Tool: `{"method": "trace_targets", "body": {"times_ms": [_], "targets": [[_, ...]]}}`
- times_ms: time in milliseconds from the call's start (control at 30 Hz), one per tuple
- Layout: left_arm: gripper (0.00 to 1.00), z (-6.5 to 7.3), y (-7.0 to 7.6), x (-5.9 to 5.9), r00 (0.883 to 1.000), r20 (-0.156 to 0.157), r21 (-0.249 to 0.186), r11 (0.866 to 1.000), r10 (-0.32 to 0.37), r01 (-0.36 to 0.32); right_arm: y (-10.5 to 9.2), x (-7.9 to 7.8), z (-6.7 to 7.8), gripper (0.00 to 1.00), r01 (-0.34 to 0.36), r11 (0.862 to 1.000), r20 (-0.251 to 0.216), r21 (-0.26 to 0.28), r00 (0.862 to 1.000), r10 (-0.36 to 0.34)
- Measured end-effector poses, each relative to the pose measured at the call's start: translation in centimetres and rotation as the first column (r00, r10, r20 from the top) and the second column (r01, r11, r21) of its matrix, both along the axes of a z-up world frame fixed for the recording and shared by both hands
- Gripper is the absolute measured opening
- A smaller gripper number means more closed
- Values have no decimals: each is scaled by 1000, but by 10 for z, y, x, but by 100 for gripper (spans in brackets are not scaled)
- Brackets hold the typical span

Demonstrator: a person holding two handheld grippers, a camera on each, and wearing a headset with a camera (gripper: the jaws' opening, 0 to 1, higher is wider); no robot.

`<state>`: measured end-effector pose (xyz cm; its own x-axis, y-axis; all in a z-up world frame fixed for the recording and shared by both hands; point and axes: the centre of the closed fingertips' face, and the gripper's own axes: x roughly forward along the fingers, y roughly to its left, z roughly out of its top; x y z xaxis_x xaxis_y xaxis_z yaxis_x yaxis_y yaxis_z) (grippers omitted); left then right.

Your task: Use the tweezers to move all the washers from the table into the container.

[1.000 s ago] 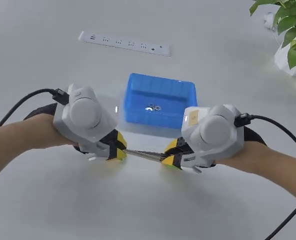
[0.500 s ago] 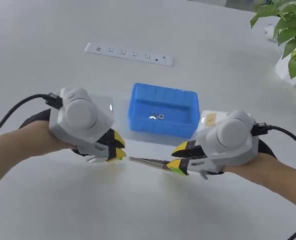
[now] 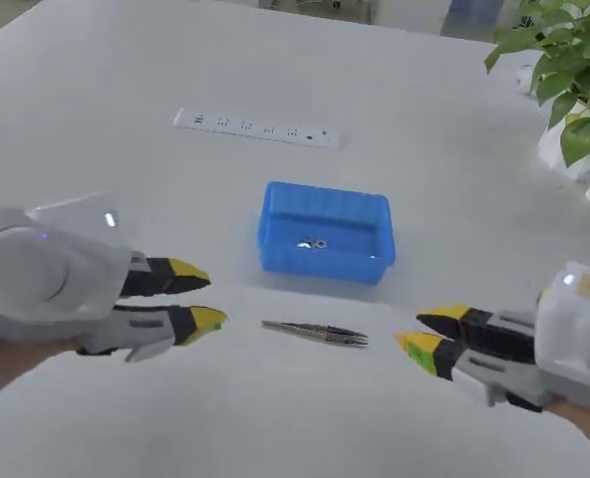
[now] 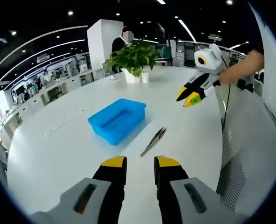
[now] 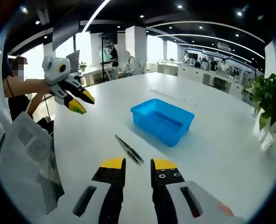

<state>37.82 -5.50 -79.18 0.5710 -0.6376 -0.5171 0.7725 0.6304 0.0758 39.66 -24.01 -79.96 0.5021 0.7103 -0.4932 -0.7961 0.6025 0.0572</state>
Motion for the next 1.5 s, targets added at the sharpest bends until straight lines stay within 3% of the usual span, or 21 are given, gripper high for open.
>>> {"method": "trace_targets", "body": {"times_ms": [167, 233, 367, 433, 567, 633, 733, 833, 1267, 1400, 1500], "targets": [[36, 11, -5, -23, 1000, 0, -45, 999, 28, -28, -5, -18, 25, 30, 85, 987, 11, 135, 996, -88], [41, 21, -12, -33, 999, -10, -125, 991, 49, -50, -5, -25, 30, 33, 90, 987, 17, 132, 995, -93], [57, 37, -23, -50, 999, -35, -234, 971, 33, -40, -5, -33, 41, 37, 98, 986, 57, 137, 993, -107], [65, 42, -23, -58, 999, -39, -244, 969, 24, -33, -3, -37, 50, 40, 99, 983, 78, 156, 991, -112], [67, 50, -17, -71, 999, -29, -237, 971, 29, -35, -1, -47, 60, 43, 95, 981, 118, 169, 986, -116], [68, 59, -12, -71, 998, 0, -267, 962, 62, -60, 0, -46, 65, 46, 117, 970, 123, 212, 982, -145], [70, 64, -6, -73, 995, -14, -306, 947, 102, -101, -3, -47, 62, 47, 152, 961, 100, 230, 979, -179], [75, 66, -5, -73, 992, -10, -310, 943, 125, -122, -3, -48, 56, 47, 162, 962, 83, 221, 979, -184], [78, 75, -25, -74, 996, 4, -319, 944, 88, -83, 1, -48, 49, 49, 150, 970, 80, 189, 983, -168], [73, 80, -28, -71, 995, 51, -289, 955, 86, -68, 0, -50, 47, 49, 153, 970, 74, 190, 983, -169], [73, 83, -31, -68, 996, 45, -309, 949, 81, -63, -2, -51, 45, 49, 159, 969, 67, 190, 982, -175]]}}
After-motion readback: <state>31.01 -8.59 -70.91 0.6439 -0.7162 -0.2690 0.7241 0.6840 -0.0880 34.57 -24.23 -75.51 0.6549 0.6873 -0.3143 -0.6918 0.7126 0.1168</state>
